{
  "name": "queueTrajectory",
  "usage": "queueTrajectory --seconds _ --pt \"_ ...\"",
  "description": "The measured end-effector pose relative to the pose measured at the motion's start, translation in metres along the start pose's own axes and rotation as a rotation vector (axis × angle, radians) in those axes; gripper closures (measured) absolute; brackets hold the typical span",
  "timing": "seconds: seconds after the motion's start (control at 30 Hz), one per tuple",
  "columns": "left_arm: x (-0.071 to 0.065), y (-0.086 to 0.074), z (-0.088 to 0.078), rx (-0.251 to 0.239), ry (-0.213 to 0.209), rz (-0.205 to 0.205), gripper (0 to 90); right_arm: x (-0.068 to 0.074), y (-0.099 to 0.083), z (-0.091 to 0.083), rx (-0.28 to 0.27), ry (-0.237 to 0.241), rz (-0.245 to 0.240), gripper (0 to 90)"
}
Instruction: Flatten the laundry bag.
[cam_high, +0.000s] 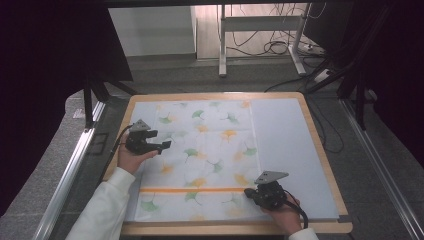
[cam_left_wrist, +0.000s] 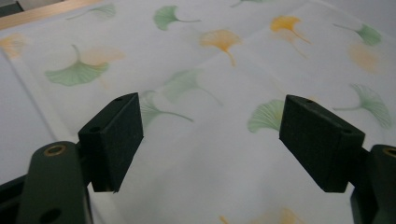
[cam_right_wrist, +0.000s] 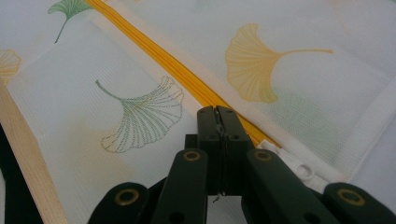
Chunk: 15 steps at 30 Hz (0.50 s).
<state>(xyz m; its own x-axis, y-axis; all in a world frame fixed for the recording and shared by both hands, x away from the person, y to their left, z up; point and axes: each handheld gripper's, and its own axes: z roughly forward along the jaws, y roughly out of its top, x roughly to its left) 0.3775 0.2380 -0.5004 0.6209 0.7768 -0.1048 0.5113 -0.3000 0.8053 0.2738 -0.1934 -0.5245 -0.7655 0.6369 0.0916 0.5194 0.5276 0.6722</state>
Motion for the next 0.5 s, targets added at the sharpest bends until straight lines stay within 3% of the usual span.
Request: queueTrajectory --seconds 0.2,0.5 --pt "-0.03 -0.001 -0.001 0.012 -0.034 0.067 21.1 0.001 0.0 -0.001 0.003 -0.007 -0.003 88.6" --pt "-0.062 -0.003 0.001 0.033 -0.074 0.112 21.3 0.001 -0.002 -0.008 -0.006 -0.007 -0.005 88.6"
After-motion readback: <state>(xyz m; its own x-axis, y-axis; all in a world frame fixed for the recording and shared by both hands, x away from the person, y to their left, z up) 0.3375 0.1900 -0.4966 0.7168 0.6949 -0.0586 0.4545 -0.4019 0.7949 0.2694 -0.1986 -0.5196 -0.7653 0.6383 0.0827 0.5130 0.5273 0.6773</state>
